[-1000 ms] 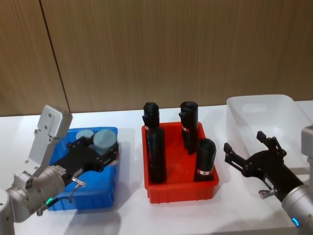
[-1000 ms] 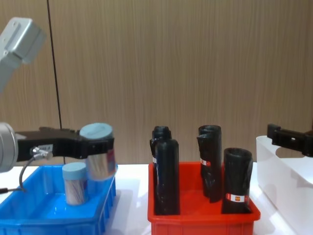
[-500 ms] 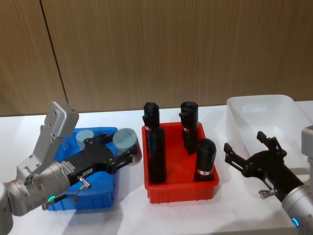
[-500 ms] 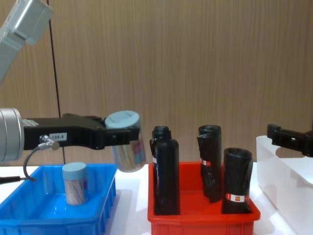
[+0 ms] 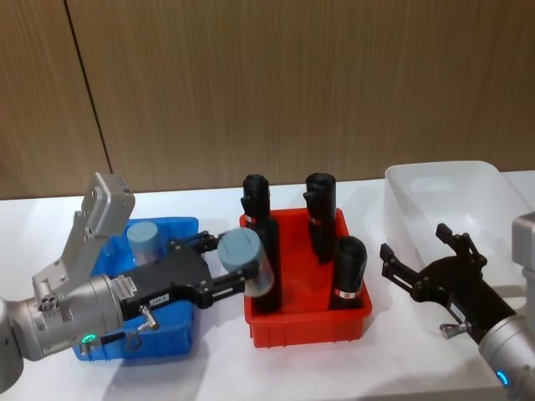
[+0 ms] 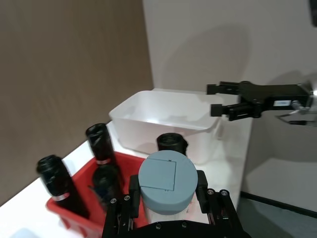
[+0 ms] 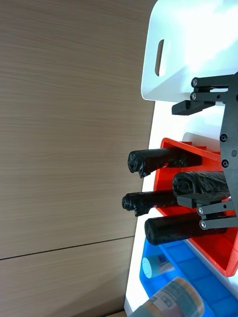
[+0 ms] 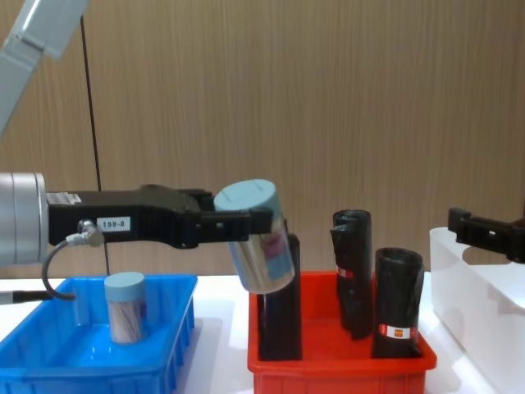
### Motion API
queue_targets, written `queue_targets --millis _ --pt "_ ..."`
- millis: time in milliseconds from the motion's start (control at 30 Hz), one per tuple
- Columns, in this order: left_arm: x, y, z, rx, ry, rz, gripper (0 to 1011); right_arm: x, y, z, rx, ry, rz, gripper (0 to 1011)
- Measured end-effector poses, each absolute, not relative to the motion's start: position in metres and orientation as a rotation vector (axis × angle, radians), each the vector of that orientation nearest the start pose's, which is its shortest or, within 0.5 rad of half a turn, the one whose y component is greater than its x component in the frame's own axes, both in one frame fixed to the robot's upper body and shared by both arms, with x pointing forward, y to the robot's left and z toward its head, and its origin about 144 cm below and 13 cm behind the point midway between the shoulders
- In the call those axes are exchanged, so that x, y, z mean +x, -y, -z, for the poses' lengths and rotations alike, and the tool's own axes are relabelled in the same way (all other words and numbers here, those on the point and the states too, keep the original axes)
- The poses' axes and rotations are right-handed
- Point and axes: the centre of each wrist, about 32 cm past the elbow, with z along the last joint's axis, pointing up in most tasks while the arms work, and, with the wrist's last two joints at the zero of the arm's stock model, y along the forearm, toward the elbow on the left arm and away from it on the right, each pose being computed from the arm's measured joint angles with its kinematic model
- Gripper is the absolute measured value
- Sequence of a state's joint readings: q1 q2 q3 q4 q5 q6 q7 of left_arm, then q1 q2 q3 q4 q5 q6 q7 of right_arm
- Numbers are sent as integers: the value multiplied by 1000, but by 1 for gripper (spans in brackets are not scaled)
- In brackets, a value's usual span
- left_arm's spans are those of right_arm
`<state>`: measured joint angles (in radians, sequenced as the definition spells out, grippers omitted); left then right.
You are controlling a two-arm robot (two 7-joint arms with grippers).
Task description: Pick the cotton swabs from the blue box and place them into the white box.
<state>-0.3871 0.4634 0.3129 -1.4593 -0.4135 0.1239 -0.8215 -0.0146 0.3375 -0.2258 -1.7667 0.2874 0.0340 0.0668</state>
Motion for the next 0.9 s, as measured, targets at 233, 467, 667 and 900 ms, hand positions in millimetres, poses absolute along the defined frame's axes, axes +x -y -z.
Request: queue_targets --millis 233,467,667,900 --pt "557 -289 -1239 100 63 -443 668 443 237 -1189 26 75 1229 1002" --pt "562 -290 -1240 108 58 -401 666 443 237 -1189 26 75 1230 1002" --pt "565 -290 -1240 117 55 -382 668 443 237 -1189 26 75 1229 1002" --pt "566 -291 -1240 122 52 -370 668 443 237 -1189 26 75 1226 1002"
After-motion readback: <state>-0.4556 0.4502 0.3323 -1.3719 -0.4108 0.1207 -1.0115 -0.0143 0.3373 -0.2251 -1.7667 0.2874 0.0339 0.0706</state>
